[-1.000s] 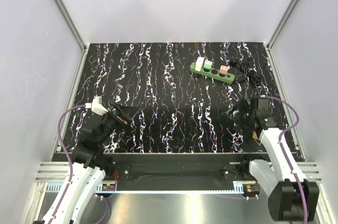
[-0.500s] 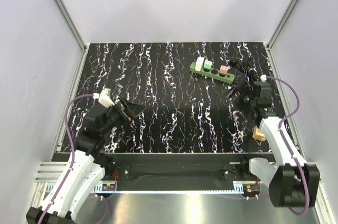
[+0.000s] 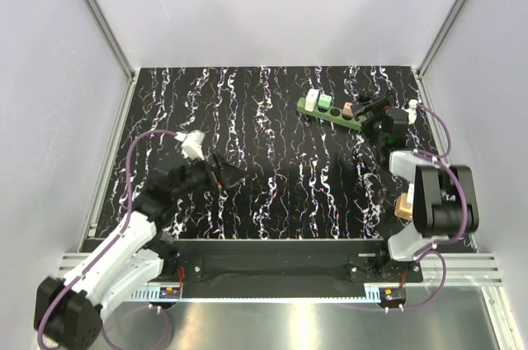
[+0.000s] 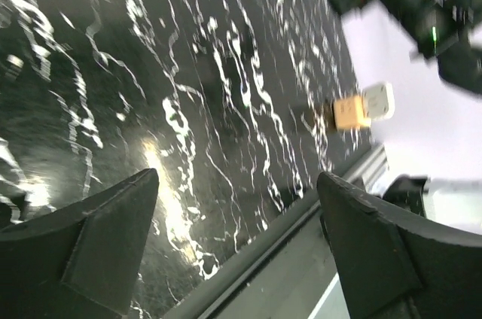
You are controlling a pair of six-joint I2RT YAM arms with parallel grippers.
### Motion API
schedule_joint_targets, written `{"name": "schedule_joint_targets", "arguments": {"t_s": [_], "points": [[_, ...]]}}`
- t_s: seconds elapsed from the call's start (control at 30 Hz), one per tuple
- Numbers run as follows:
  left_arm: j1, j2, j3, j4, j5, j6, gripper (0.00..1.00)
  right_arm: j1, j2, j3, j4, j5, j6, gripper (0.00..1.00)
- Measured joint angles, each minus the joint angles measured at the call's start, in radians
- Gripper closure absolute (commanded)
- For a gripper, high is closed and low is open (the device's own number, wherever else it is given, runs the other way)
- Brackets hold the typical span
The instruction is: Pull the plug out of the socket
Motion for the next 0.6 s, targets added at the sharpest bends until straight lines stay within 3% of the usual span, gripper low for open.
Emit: {"name": "schedule_joint_targets", "arguments": {"t_s": [0.27, 0.6], "points": [[-0.174, 0.169, 0.067, 0.027, -0.041, 0.001, 0.15, 0.000, 0.150, 0.054, 0.159, 0.062, 0.043, 0.00], [-0.287, 0.482, 0.337, 0.043, -0.189, 0.120, 0.16, 0.000, 0.188, 0.023, 0.264, 0.068, -0.005, 0.00]]}}
